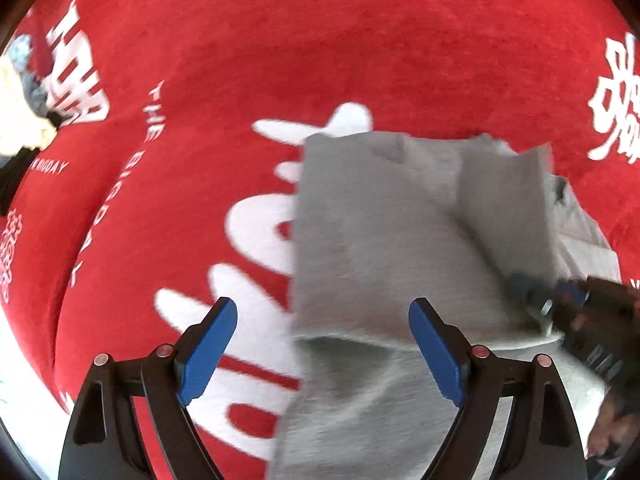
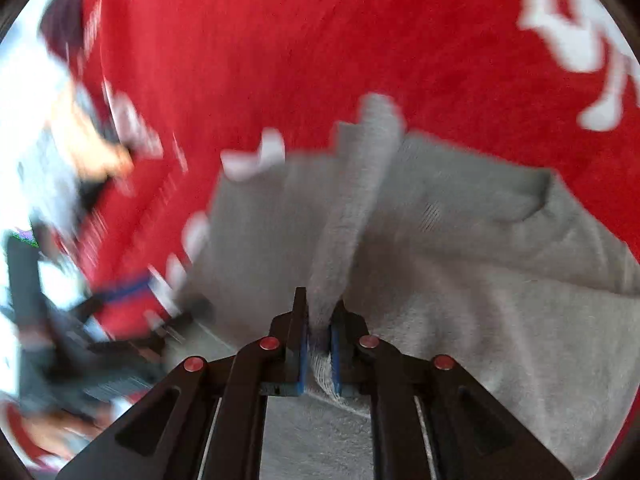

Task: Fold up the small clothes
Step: 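Open the right tool to release the sleeve on the sweater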

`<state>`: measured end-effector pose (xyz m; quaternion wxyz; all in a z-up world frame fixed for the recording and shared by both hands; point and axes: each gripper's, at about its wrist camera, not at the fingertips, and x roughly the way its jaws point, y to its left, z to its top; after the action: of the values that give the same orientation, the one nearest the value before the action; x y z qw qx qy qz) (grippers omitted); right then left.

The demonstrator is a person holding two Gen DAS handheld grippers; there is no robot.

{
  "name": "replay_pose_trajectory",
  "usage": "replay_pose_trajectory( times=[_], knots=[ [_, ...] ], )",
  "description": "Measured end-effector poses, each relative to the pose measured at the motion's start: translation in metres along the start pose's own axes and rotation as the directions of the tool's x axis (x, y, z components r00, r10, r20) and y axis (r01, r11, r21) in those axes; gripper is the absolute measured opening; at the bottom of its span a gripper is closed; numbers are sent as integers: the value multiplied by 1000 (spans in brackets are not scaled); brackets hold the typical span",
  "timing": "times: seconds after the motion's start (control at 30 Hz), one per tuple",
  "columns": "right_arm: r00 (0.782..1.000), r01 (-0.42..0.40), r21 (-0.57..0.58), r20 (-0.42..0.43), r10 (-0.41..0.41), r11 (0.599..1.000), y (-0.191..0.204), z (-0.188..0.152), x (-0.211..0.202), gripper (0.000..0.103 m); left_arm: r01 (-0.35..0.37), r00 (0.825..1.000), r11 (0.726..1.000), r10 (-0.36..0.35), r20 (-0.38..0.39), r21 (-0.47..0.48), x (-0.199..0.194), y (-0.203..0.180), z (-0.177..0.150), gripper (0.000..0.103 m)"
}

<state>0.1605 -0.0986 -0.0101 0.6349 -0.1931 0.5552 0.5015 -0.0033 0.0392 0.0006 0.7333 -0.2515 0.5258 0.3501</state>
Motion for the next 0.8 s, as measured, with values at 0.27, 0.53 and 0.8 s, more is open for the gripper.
replay_pose_trajectory(
  times=[0.27, 0.53, 0.8],
  knots=[
    [998, 63, -194, 2, -64, 979, 39, -28, -17, 61, -14, 1000, 999, 14, -4, -49, -9, 24, 0, 89],
    [997, -67, 449, 72, 39, 891, -94, -95, -88, 61, 84, 996, 996, -84, 29, -4, -25, -10, 22, 89],
    [981, -186, 825, 186, 54, 534, -206, -181, -105, 60, 105, 994, 988, -100, -49, 111, 14, -85, 29, 89]
  ],
)
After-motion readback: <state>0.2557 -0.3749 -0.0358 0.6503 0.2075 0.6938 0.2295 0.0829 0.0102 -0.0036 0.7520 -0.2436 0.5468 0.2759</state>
